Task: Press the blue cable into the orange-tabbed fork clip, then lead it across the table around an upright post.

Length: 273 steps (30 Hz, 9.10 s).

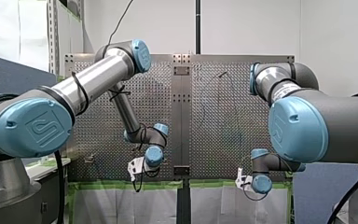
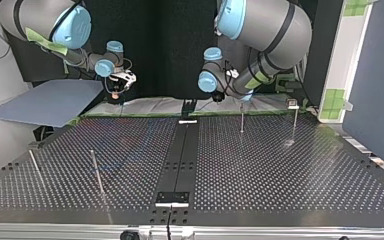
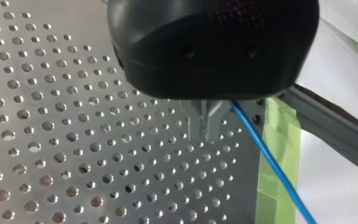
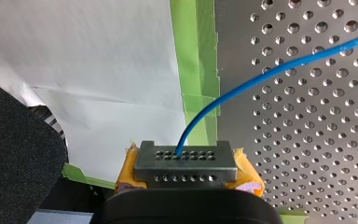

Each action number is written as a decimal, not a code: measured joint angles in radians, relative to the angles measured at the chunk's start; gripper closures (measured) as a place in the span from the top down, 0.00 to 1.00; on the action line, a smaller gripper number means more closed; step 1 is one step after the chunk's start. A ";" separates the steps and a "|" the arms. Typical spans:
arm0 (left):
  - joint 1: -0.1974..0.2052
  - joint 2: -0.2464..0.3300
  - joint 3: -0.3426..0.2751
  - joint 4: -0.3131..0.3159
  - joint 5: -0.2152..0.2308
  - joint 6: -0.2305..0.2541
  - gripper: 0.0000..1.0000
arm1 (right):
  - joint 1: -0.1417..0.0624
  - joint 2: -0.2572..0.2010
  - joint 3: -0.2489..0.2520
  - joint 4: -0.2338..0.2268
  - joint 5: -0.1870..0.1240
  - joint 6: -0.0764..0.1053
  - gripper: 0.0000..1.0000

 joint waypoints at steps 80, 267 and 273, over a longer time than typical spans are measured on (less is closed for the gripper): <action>0.197 0.068 -0.270 0.148 -0.126 0.125 0.00 | -0.015 0.000 -0.014 -0.002 -0.002 0.003 0.00; 0.418 0.218 -0.347 0.037 0.338 0.291 0.99 | -0.016 0.000 -0.017 0.006 0.000 0.002 0.00; 0.428 0.232 -0.372 0.044 0.401 0.292 0.99 | -0.015 0.000 -0.017 0.006 0.000 0.002 0.00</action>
